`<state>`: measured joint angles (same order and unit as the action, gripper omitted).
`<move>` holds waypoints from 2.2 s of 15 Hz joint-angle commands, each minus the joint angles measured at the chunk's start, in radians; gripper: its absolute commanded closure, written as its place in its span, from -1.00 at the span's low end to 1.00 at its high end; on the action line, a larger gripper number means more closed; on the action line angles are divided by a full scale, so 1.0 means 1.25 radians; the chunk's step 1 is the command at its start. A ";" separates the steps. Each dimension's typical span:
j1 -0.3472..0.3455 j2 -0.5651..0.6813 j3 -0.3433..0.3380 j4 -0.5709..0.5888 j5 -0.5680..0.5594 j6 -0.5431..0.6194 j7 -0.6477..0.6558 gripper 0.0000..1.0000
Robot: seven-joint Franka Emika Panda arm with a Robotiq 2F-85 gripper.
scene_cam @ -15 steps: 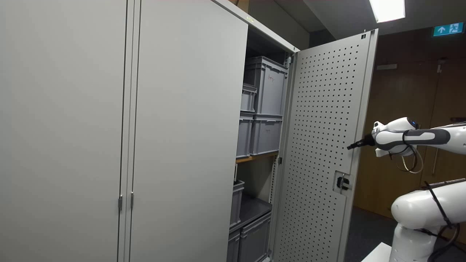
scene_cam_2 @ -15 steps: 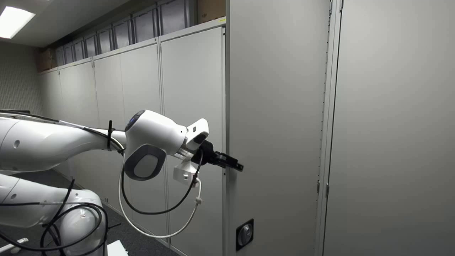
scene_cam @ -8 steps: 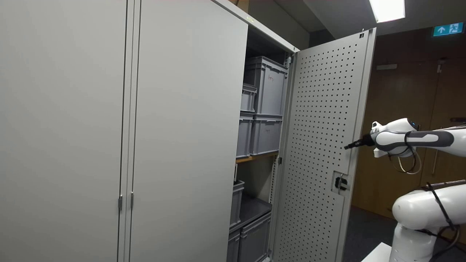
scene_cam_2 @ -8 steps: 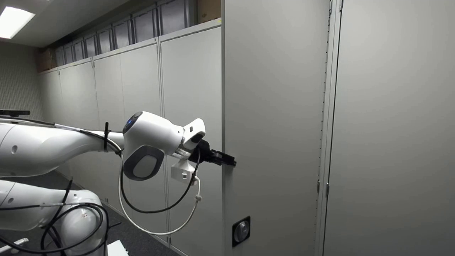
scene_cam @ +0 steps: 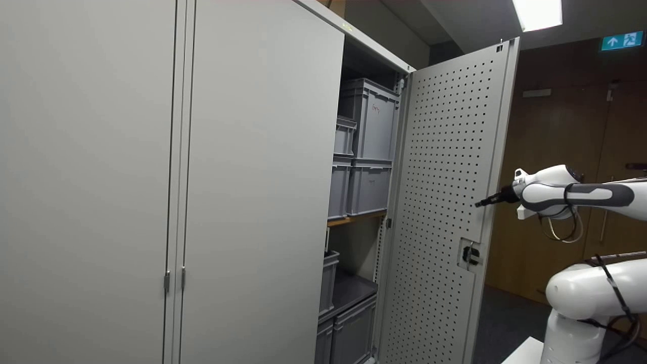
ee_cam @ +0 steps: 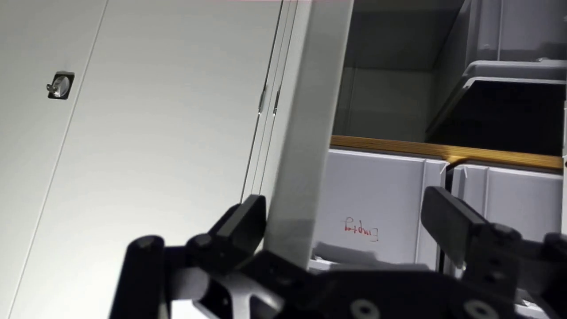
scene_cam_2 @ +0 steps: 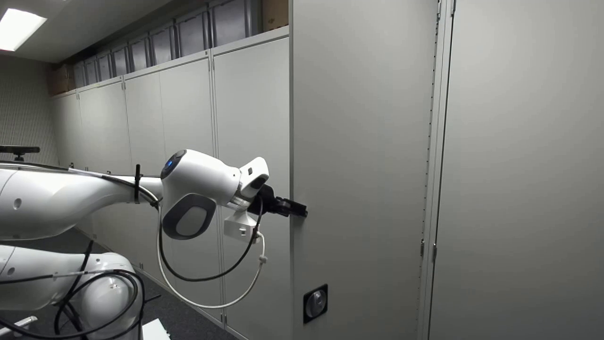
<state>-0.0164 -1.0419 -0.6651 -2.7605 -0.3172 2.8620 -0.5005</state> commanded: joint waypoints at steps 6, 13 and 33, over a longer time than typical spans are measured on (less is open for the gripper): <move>0.071 -0.032 0.048 -0.014 0.034 0.015 -0.030 -1.00; 0.132 -0.038 0.076 -0.010 0.041 0.018 -0.032 -1.00; 0.309 -0.014 0.065 0.020 0.062 0.014 -0.132 -1.00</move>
<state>0.3280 -1.0712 -0.5737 -2.7624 -0.2778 2.8641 -0.5954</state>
